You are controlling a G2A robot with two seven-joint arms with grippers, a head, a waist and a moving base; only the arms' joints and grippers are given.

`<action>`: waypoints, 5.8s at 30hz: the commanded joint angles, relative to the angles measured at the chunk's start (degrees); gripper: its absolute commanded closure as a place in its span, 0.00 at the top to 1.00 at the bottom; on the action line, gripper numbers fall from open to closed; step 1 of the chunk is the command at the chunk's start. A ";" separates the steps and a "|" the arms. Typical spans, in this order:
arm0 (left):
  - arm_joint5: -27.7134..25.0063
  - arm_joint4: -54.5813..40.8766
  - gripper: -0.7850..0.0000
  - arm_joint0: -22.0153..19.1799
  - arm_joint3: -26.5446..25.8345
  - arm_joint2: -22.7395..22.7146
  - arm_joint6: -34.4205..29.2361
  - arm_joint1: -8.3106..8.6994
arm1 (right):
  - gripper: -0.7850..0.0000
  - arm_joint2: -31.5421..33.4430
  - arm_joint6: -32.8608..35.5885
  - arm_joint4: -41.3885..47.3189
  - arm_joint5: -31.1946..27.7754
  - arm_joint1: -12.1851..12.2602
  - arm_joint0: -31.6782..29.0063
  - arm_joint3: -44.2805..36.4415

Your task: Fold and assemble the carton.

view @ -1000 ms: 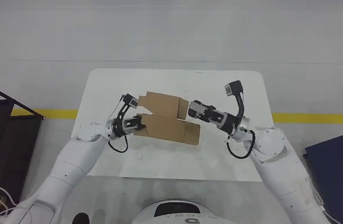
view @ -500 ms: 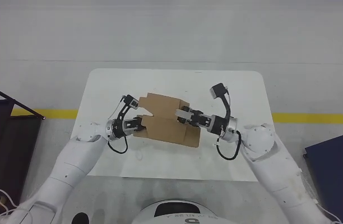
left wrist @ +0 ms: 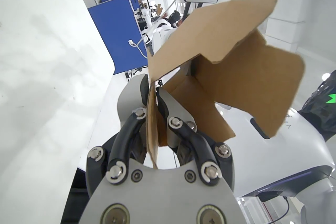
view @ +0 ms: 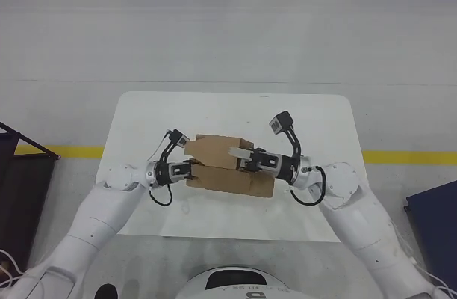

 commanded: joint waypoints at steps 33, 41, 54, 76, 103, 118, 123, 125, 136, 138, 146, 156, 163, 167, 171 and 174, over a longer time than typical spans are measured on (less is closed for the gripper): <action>-9.02 -5.25 1.00 -0.76 2.27 -0.37 9.04 4.02 | 0.00 6.08 -2.46 -4.44 -0.87 1.32 -2.24 -0.63; -8.24 -5.60 1.00 1.99 -0.71 -1.30 8.25 5.19 | 0.00 8.38 -6.45 -1.62 -1.04 1.36 -3.86 -0.43; -10.10 -3.78 0.47 0.98 -0.03 3.13 10.13 4.62 | 0.00 8.14 -5.99 0.88 -2.35 1.14 -3.71 -0.68; -13.30 -6.27 0.06 -1.69 -0.18 6.77 13.33 3.12 | 0.00 4.77 -4.06 -0.55 -2.01 0.69 -2.99 -0.12; -13.83 -6.64 0.22 -1.73 -1.63 7.13 13.85 3.45 | 0.00 1.78 -4.90 -4.25 -0.49 0.32 -2.70 -0.97; -13.06 -7.25 0.69 -1.38 -3.76 7.17 13.08 4.07 | 0.00 0.23 -1.69 -3.91 0.36 0.22 -1.87 -0.47; -13.10 -7.77 0.73 -1.29 -3.93 6.98 13.12 4.21 | 0.06 -0.27 -1.55 -4.35 0.63 0.17 -1.57 -0.30; -13.04 -7.69 0.67 -1.20 -3.89 6.94 13.06 4.28 | 0.17 -0.28 -1.81 -4.19 0.66 0.15 -1.57 -0.30; -13.49 -6.63 0.47 -1.25 -3.53 7.56 13.51 4.62 | 0.16 -0.15 -2.43 -3.73 0.44 0.11 -1.58 -0.68; -13.41 -6.51 0.46 -1.20 -3.60 7.66 13.43 4.74 | 0.16 -0.28 -2.39 -3.73 0.53 0.09 -1.53 -0.76; -14.05 -5.00 0.44 -1.51 -3.46 8.54 14.07 5.14 | 0.16 -1.27 -2.41 -4.42 0.93 -0.07 -0.96 -0.67; -15.36 -5.68 0.61 -1.96 -3.36 8.95 15.38 5.83 | 0.00 -1.23 -2.33 -5.51 0.81 -0.04 -0.48 -0.53; -17.07 -7.64 1.00 -1.32 -2.37 6.82 17.09 6.91 | 0.00 2.63 -0.11 2.62 -0.84 0.34 -1.74 0.11; -17.66 -7.59 1.00 -0.53 -2.13 5.77 17.68 7.61 | 0.00 4.73 3.21 9.25 -1.36 0.52 -2.19 1.31; -18.49 -3.60 1.00 -0.20 -1.90 6.25 18.51 8.05 | 0.00 5.67 5.00 13.05 -1.48 0.55 -2.24 2.36; -20.08 0.50 1.00 -0.62 -1.97 8.10 20.11 8.00 | 0.00 5.67 5.13 13.24 -1.26 0.52 -1.93 2.80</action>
